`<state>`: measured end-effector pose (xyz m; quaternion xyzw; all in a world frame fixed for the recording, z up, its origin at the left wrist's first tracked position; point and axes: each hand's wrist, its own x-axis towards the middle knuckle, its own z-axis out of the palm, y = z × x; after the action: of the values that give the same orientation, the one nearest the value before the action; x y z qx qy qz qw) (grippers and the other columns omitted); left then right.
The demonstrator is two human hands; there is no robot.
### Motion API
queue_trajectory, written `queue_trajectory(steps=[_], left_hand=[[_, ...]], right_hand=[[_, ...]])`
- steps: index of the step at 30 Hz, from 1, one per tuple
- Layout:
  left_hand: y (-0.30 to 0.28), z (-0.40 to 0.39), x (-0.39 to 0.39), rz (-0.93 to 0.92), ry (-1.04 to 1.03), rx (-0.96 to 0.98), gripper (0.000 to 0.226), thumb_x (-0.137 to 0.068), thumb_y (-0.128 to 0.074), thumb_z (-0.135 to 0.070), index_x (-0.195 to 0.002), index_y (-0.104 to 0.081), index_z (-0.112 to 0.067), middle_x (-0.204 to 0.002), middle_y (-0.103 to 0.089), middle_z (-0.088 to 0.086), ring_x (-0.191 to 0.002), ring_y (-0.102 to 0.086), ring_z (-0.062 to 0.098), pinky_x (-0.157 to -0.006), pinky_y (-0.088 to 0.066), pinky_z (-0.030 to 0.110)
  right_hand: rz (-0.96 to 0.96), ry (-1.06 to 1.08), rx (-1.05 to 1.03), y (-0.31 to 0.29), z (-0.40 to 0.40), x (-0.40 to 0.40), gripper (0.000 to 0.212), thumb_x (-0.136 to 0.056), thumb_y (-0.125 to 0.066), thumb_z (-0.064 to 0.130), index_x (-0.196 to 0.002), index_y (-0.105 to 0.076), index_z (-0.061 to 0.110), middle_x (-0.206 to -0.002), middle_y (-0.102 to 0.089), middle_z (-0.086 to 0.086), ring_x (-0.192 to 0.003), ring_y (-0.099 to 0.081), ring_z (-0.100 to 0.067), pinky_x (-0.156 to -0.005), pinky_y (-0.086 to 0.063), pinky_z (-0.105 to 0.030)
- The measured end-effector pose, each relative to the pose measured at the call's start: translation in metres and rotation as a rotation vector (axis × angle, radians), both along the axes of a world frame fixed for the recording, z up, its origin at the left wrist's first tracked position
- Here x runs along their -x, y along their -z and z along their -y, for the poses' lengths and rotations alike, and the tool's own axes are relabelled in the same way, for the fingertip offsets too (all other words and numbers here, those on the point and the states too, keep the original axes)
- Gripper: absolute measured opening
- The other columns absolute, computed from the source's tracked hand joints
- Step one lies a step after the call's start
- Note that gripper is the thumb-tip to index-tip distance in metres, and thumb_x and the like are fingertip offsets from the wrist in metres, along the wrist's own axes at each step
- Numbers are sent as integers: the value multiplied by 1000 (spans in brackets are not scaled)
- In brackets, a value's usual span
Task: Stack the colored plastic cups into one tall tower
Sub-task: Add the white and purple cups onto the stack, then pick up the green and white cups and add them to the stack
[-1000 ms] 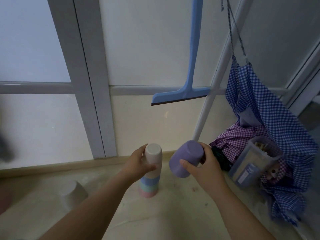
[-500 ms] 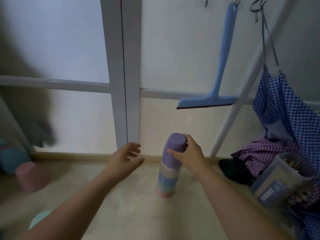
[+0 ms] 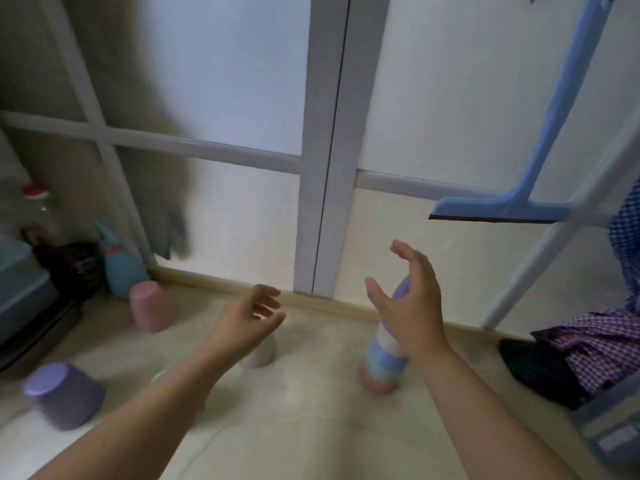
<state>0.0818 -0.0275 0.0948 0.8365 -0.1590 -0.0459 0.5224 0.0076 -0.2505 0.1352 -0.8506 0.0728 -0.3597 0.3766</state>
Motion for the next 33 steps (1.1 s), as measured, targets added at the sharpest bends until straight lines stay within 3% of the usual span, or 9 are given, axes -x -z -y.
queue_trajectory(steps=[5,9,13,18,25,27,31,33], left_hand=[[12,-60,-5,-12,-159,4,27,-74,-69,-12,-96,-59,-23,-88,-66,-2,-84,-63,16,-78,-53,36],[36,-110,-6,-86,-260,-3,29,-74,-68,-10,-98,-58,-20,-94,-66,6,-85,-61,19,-79,-49,34],[65,-148,-4,-144,-331,-42,34,-72,-70,-14,-102,-55,-23,-105,-62,2,-92,-57,17,-81,-43,28],[99,-165,4,-192,-354,-64,44,-68,-74,-19,-106,-54,-25,-111,-59,-4,-97,-55,9,-73,-38,6],[126,-165,11,-277,-272,-84,67,-57,-76,-32,-119,-49,-24,-119,-54,-7,-104,-51,5,-79,-35,5],[128,-160,11,-285,-239,-97,74,-54,-74,-32,-122,-47,-22,-121,-52,-5,-107,-49,8,-85,-35,14],[129,-152,7,-279,-261,-90,67,-51,-73,-25,-114,-49,-23,-113,-56,-2,-100,-54,14,-76,-38,9],[126,-146,3,-286,-268,-68,63,-52,-74,-25,-110,-50,-27,-108,-60,-2,-98,-57,16,-77,-42,17]], right_hand=[[-266,-270,-62,37,-68,-43,58,-71,-73,15,-123,-46,18,-115,-51,6,-111,-50,-10,-86,-26,5],[-411,-309,-67,83,-105,-67,58,-69,-75,18,-121,-50,15,-114,-54,1,-112,-52,-17,-92,-31,-11],[-564,-339,-35,116,-128,-92,68,-69,-75,20,-128,-43,11,-130,-50,-10,-121,-46,-23,-101,-32,-25],[-752,-288,-90,148,-144,-125,86,-66,-78,17,-137,-31,7,-141,-41,-16,-127,-42,-29,-104,-33,-32],[-758,-226,-177,172,-150,-131,71,-61,-82,19,-121,-46,13,-123,-55,-17,-111,-52,-32,-94,-44,-39],[-736,-234,-197,165,-146,-130,69,-61,-82,20,-120,-47,15,-122,-56,-13,-109,-53,-30,-93,-45,-39],[-665,-257,-221,145,-143,-130,64,-60,-83,23,-115,-50,17,-115,-60,-9,-105,-56,-27,-88,-45,-34],[-645,-284,-239,131,-141,-125,62,-60,-83,23,-113,-50,19,-112,-60,-7,-102,-56,-25,-85,-44,-31]])
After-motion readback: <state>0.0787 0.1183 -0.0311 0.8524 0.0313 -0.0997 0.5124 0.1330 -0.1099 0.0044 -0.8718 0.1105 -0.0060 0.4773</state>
